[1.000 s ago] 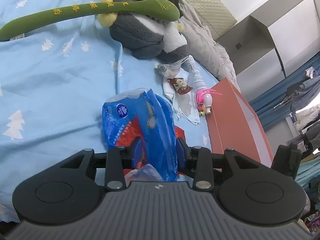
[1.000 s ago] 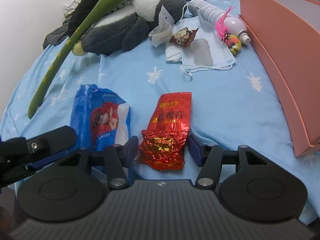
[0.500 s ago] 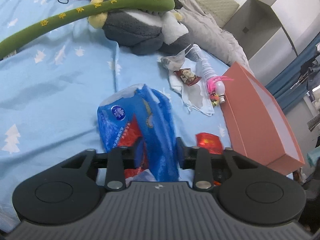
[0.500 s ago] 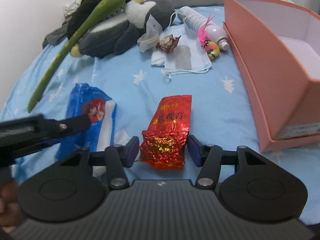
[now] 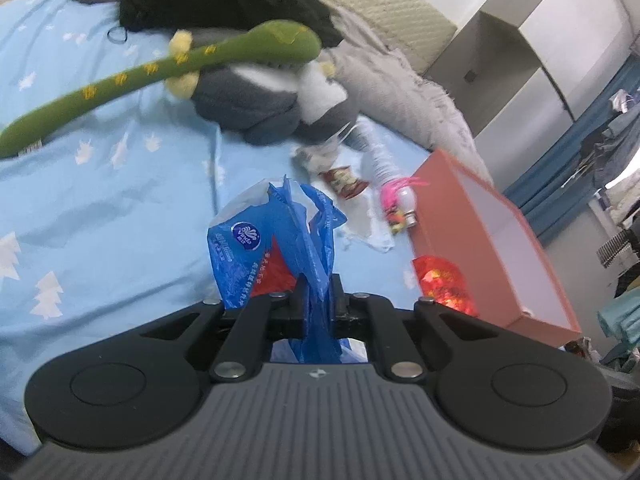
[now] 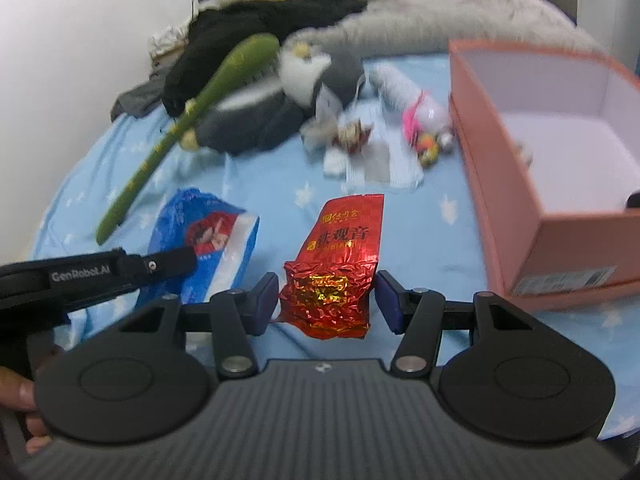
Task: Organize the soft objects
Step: 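Carry the blue bag with left tool while right tool carries red packet to box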
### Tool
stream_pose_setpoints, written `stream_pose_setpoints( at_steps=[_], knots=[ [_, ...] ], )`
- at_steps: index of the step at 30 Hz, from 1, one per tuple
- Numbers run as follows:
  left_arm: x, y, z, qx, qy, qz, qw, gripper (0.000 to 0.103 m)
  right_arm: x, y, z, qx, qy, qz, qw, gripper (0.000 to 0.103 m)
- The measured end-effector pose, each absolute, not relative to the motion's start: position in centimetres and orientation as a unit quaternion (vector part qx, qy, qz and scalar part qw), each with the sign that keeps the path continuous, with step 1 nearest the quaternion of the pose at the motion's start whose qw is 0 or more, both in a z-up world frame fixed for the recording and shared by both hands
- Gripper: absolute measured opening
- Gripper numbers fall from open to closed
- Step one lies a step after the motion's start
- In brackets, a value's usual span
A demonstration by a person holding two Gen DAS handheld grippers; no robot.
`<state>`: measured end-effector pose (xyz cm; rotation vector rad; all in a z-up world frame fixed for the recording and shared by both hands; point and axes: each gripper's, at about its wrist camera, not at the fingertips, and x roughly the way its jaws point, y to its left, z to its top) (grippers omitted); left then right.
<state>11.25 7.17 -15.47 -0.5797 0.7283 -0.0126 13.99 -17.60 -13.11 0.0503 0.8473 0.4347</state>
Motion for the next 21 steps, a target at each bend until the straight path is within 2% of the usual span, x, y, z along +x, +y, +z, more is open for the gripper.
stream_pose_setpoints(
  at_steps=[10, 21],
  knots=[
    [11.2, 4.1, -9.6, -0.255, 0.326, -0.058, 0.909, 0.010, 12.6, -20.5, -7.6, 0.049, 0.358, 0.201, 0.911, 0.056],
    [13.2, -4.1, -6.8, -0.220, 0.338, -0.173, 0.899, 0.010, 9.8, -26.2, -4.9, 0.062, 0.322, 0.125, 0.937, 0.056]
  ],
)
